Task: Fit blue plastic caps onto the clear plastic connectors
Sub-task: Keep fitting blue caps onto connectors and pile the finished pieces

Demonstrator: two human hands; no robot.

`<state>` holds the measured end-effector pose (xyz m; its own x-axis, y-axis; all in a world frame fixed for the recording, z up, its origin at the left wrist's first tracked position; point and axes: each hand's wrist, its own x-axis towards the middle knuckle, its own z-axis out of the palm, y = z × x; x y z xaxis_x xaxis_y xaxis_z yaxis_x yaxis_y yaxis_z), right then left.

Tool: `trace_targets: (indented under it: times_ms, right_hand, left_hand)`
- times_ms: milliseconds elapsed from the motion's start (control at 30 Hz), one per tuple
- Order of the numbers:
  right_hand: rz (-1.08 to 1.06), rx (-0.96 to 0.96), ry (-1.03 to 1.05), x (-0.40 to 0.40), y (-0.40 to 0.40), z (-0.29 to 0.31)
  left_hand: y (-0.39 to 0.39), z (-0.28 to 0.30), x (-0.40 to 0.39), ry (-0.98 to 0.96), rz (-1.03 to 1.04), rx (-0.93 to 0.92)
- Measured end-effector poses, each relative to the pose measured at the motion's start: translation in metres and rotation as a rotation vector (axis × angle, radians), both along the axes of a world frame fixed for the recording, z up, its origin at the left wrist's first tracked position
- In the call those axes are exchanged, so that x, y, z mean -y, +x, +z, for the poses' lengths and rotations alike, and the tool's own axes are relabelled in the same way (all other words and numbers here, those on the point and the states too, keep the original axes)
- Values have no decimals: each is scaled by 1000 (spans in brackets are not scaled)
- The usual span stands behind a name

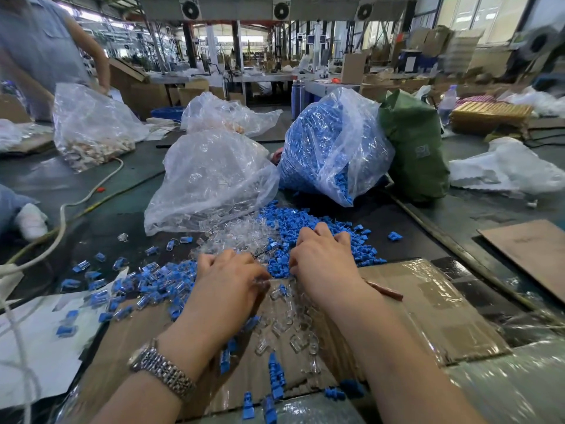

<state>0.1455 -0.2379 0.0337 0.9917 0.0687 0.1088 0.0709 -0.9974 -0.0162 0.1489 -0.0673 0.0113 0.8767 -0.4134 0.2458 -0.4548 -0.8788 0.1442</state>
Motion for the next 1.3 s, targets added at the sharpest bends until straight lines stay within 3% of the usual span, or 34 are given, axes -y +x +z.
trace_targets:
  times_ms: [167,400,567,700,1000,1300]
  right_hand:
    - [6,15,-20,-7,4,-4]
    - [34,5,-10,-10,6,-4]
    - [22,10,29,-10,5,-7]
    - [57,-16,102,-12,6,-5]
    - [23,-4,46,-11,7,-6]
    - [57,8,23,-10,7,-8]
  left_hand:
    - [-4,7,-1,-141,-15,36]
    - [-6,14,0,-478,-6,-38]
    - [-6,17,-3,-593,56,-103]
    - [-4,20,-5,-758,60,-238]
    - [-3,20,-10,-1059,97,-465]
    - [4,17,-19,-1407,64,-808]
